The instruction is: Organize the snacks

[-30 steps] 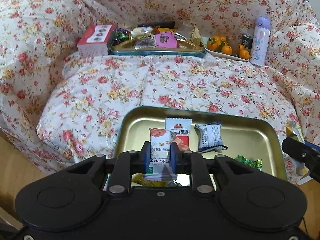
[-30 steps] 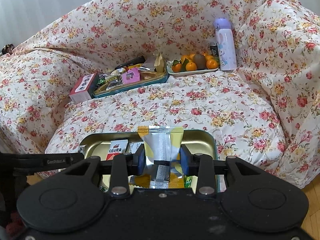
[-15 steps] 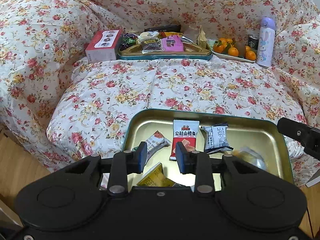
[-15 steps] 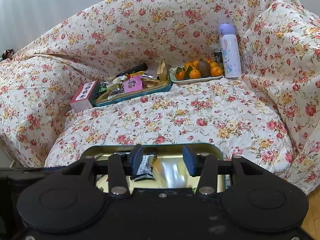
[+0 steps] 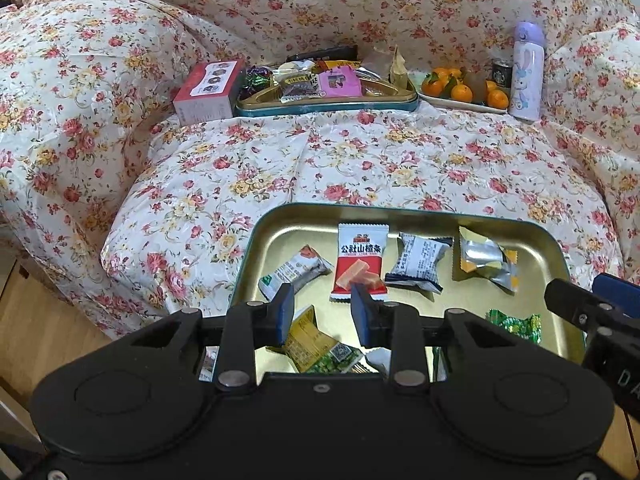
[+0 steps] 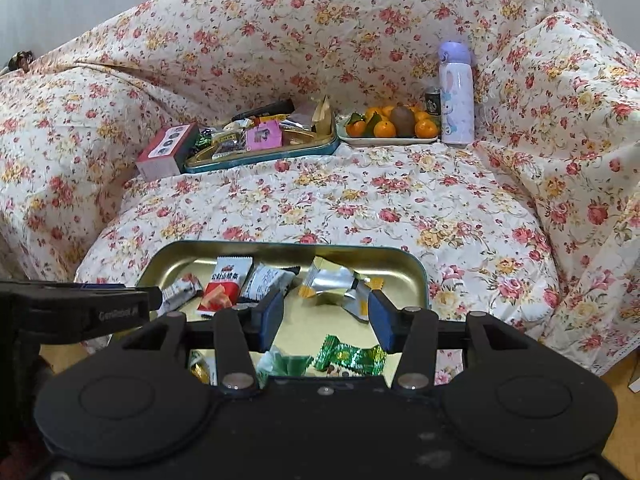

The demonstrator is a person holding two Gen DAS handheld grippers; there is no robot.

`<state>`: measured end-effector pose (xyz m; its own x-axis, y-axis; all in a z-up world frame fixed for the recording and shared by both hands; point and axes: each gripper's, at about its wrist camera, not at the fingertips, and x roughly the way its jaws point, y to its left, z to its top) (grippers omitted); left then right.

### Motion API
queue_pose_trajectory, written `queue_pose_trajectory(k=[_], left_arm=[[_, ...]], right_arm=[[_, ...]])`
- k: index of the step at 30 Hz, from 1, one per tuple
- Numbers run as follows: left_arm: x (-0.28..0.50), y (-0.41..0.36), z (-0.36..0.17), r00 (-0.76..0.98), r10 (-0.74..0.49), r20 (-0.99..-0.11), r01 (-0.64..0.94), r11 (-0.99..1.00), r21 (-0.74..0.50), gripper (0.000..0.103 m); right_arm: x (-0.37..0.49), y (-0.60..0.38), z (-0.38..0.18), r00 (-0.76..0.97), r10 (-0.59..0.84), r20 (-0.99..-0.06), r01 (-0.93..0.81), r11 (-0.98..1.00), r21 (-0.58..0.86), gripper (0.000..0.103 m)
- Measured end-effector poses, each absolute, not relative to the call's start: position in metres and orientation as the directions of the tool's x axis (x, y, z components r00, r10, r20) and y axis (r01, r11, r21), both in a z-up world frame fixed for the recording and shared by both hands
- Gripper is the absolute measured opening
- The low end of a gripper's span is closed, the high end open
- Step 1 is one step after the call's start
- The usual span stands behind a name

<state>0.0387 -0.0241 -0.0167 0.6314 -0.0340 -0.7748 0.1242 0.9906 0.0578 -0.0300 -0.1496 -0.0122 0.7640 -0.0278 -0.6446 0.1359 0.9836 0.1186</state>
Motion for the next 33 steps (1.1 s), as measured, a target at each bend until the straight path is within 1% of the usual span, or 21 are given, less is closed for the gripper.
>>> queue_pose_trajectory(k=[4, 14, 33], left_arm=[[0.0338, -0.0266, -0.0176, 0.638, -0.019, -0.770, 0.121, 0.990, 0.076, 0.042], [0.0321, -0.0228, -0.0187, 0.618, -0.020, -0.786, 0.107, 0.992, 0.060, 0.042], [0.0321, -0.0220, -0.0208, 0.597, -0.023, -0.802, 0.103, 0.993, 0.049, 0.042]], right_arm=[[-0.0326, -0.1488, -0.0125, 0.765, -0.032, -0.644, 0.143, 0.982, 0.122, 0.050], [-0.0323, -0.1507, -0.0186, 0.745, -0.034, -0.666, 0.165, 0.977, 0.135, 0.050], [-0.0312, -0.1486, -0.0219, 0.734, -0.028, -0.679, 0.167, 0.976, 0.140, 0.050]])
